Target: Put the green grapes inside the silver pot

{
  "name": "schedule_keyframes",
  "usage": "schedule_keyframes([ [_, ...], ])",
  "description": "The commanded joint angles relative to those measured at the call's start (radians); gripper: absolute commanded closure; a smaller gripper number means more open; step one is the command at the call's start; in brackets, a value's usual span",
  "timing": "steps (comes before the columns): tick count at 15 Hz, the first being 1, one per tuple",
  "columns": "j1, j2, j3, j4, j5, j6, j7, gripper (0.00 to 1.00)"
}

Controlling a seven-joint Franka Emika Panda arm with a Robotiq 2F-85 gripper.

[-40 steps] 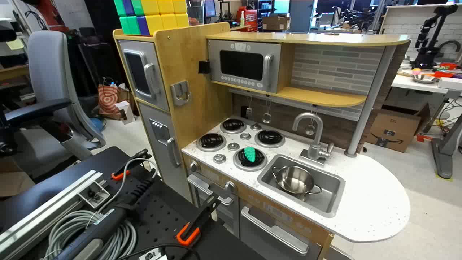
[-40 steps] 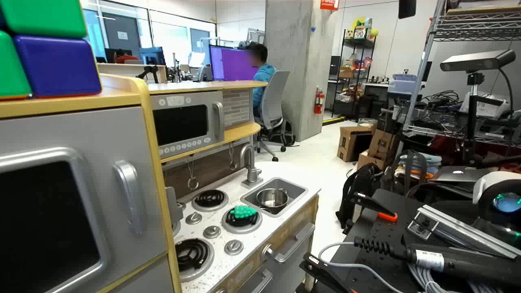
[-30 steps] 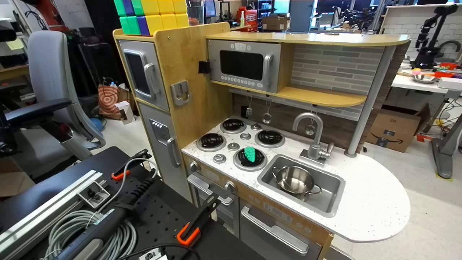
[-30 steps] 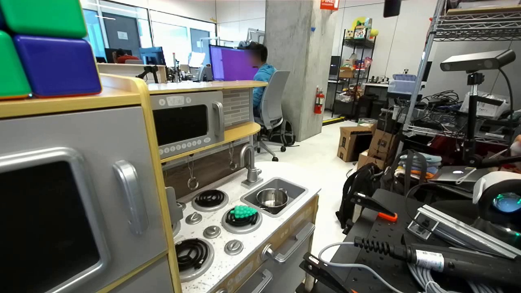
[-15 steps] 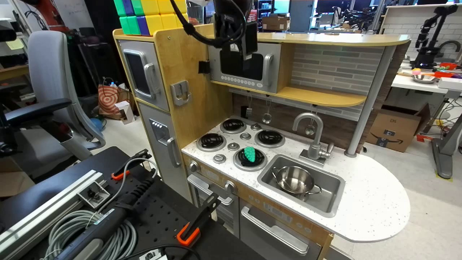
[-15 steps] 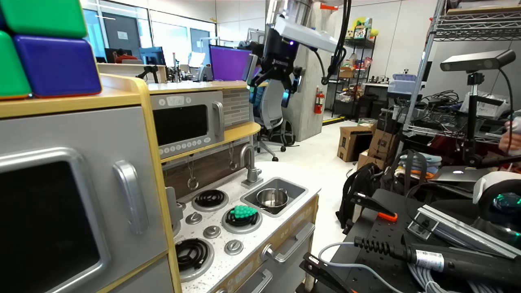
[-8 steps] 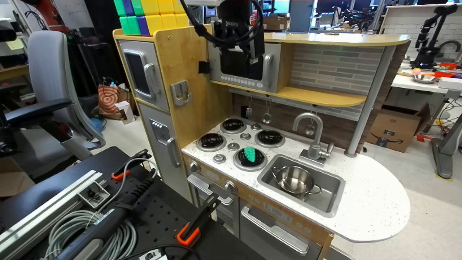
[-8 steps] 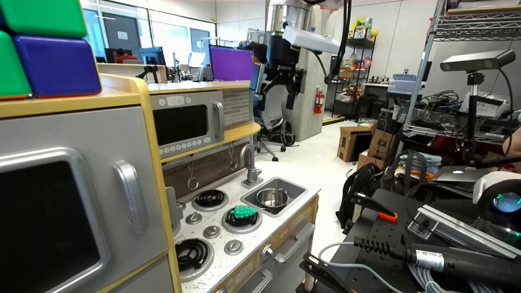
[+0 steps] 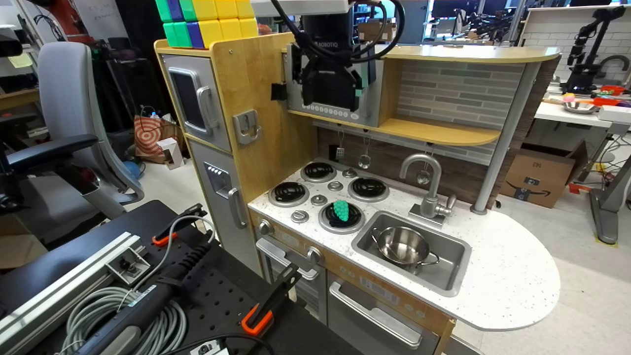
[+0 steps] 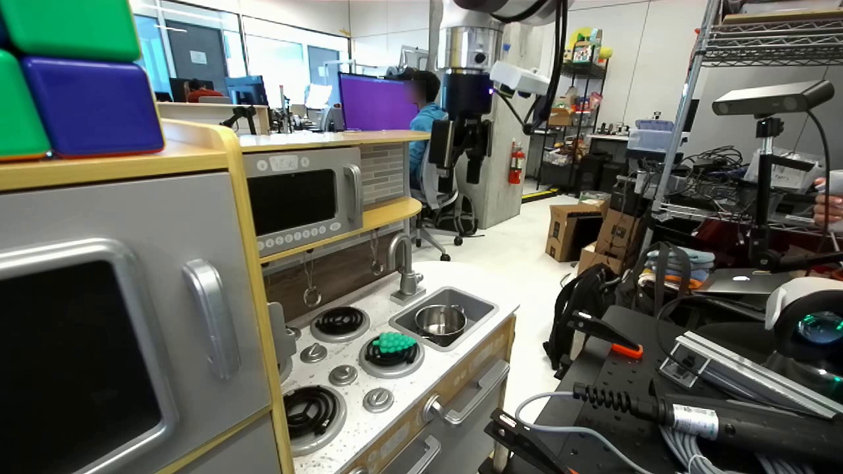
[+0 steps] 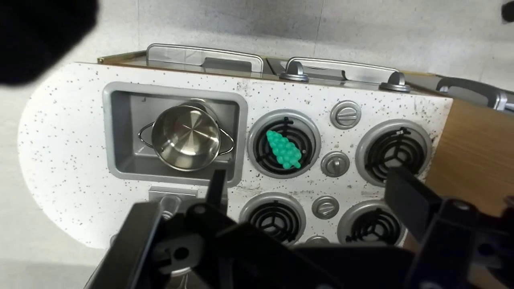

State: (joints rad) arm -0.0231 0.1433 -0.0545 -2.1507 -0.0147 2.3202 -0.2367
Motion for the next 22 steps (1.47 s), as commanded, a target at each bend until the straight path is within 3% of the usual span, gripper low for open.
schedule_keyframes([
  [1,-0.012,0.001,0.012,0.005,-0.003,-0.008,-0.006,0.00],
  [2,-0.012,0.001,0.012,0.006,-0.003,-0.010,-0.010,0.00],
  [6,-0.009,0.034,0.030,-0.040,-0.002,0.349,-0.060,0.00],
  [8,-0.013,0.083,0.053,-0.035,0.015,0.456,-0.110,0.00],
  [12,-0.053,0.193,0.135,0.067,0.096,0.351,-0.252,0.00],
  [17,-0.023,0.339,0.092,0.234,0.003,0.285,-0.153,0.00],
  [18,-0.035,0.273,0.117,0.138,0.024,0.334,-0.171,0.00],
  [22,-0.036,0.333,0.110,0.204,0.010,0.323,-0.161,0.00],
])
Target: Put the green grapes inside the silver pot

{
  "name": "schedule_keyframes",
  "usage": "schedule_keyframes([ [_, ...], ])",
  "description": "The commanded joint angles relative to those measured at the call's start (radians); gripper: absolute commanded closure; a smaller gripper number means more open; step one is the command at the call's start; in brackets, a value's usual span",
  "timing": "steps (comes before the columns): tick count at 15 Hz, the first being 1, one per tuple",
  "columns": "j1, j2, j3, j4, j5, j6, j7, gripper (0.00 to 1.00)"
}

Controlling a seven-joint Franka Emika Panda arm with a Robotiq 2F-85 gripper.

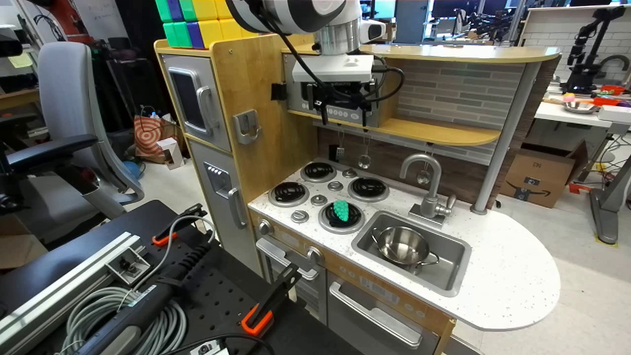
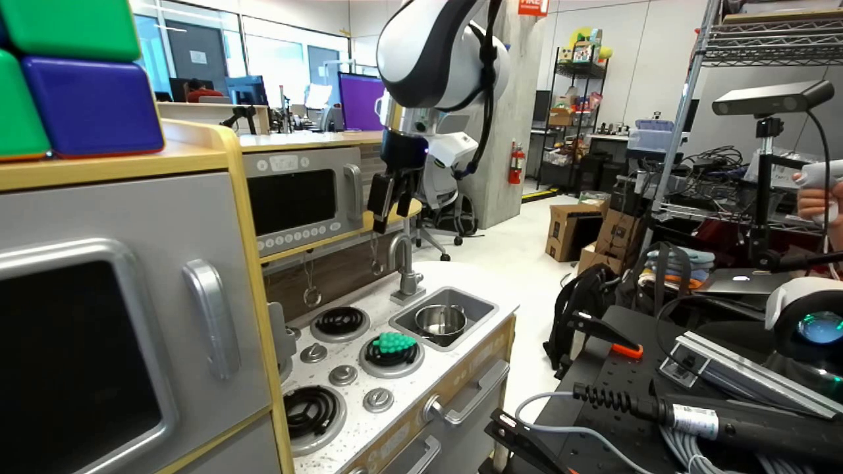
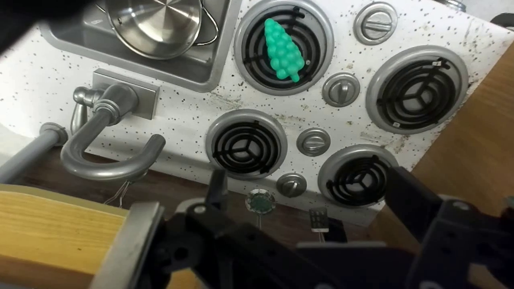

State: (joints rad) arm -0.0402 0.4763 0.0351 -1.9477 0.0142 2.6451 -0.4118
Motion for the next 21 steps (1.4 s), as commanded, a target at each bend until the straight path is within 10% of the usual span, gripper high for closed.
schedule_keyframes([
  [1,-0.019,0.001,0.020,0.004,-0.020,-0.003,0.015,0.00],
  [11,-0.048,0.227,0.064,0.223,-0.256,-0.102,-0.305,0.00],
  [21,-0.010,0.469,0.040,0.411,-0.231,-0.202,-0.203,0.00],
])
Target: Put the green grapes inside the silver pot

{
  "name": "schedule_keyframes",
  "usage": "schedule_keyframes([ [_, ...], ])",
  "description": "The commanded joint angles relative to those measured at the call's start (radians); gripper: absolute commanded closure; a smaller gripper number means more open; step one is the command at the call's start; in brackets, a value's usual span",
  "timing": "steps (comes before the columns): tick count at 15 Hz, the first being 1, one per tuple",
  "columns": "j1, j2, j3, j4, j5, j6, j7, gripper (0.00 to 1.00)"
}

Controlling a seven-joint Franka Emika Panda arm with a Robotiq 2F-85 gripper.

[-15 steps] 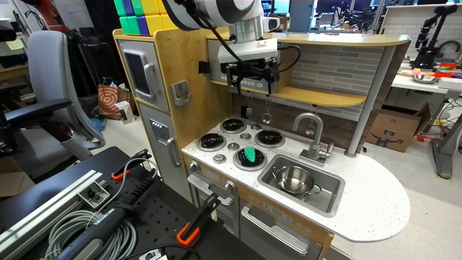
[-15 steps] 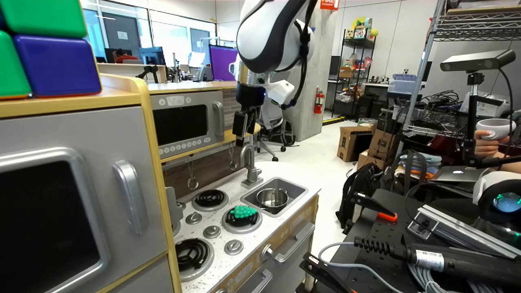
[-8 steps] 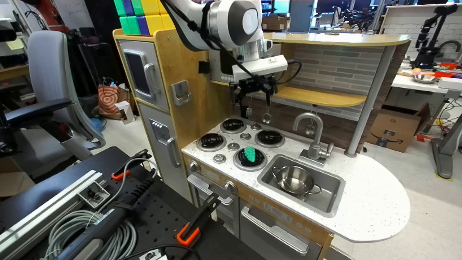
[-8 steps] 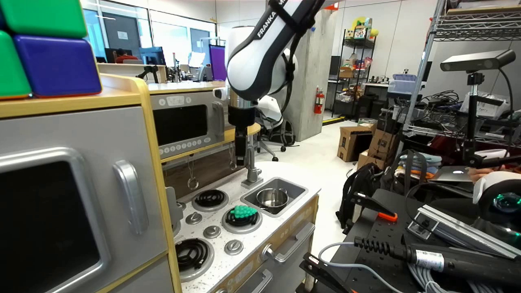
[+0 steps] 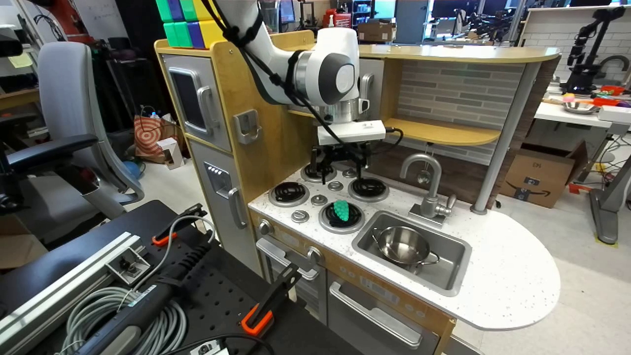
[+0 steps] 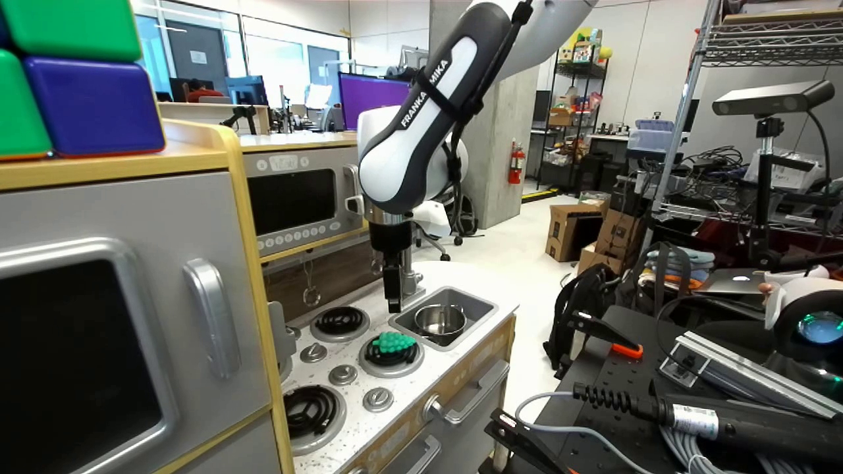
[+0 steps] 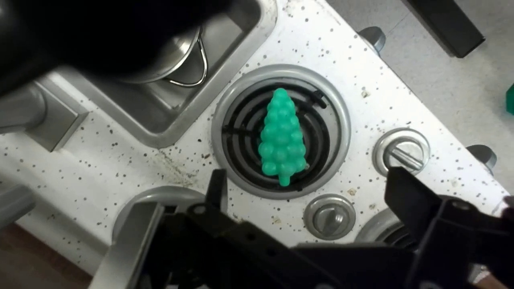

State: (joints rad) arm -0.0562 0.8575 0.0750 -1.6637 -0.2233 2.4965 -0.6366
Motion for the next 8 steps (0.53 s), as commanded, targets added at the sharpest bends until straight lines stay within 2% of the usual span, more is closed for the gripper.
schedule_keyframes([
  [1,0.010,0.102,-0.003,0.138,0.005,-0.043,0.037,0.00],
  [5,0.024,0.160,-0.017,0.179,-0.001,-0.002,0.116,0.00],
  [8,0.037,0.220,-0.037,0.192,-0.006,0.181,0.238,0.00],
])
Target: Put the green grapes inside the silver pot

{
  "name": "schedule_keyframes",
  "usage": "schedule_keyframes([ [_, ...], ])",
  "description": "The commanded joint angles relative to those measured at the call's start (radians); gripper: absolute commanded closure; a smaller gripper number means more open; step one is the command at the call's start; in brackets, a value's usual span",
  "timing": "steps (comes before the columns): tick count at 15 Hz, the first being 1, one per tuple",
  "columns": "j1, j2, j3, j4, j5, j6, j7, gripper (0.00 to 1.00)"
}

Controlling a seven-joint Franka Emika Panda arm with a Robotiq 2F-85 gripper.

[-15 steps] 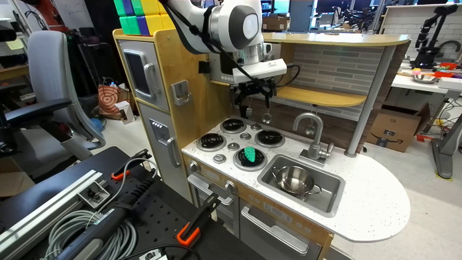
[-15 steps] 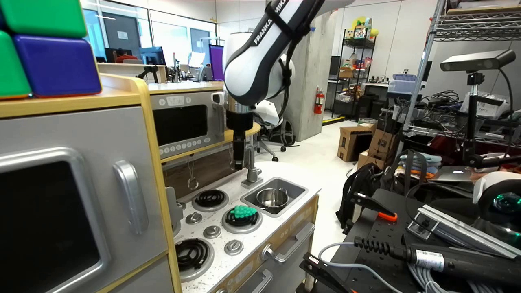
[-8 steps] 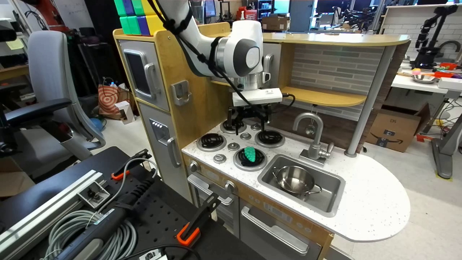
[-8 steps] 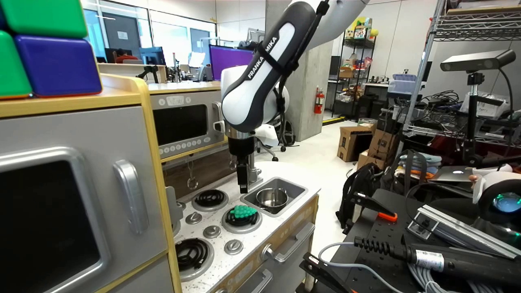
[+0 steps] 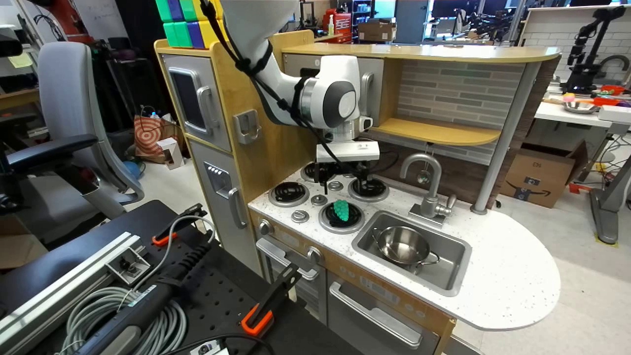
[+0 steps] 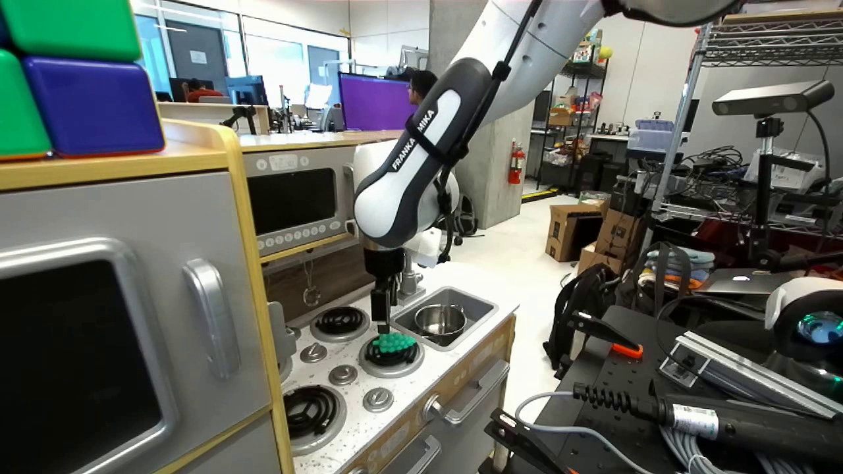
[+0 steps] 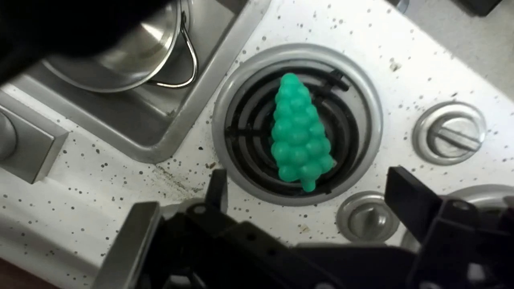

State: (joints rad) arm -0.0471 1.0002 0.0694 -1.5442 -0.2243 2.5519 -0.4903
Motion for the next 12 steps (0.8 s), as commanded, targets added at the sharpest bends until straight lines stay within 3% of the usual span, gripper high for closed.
schedule_keyframes([
  [1,0.037,0.095,-0.046,0.072,-0.011,0.191,0.125,0.00],
  [3,0.063,0.130,-0.089,0.066,-0.023,0.312,0.189,0.00],
  [7,0.102,0.158,-0.146,0.057,-0.014,0.382,0.262,0.00],
  [12,0.078,0.116,-0.098,0.011,-0.003,0.401,0.263,0.00],
])
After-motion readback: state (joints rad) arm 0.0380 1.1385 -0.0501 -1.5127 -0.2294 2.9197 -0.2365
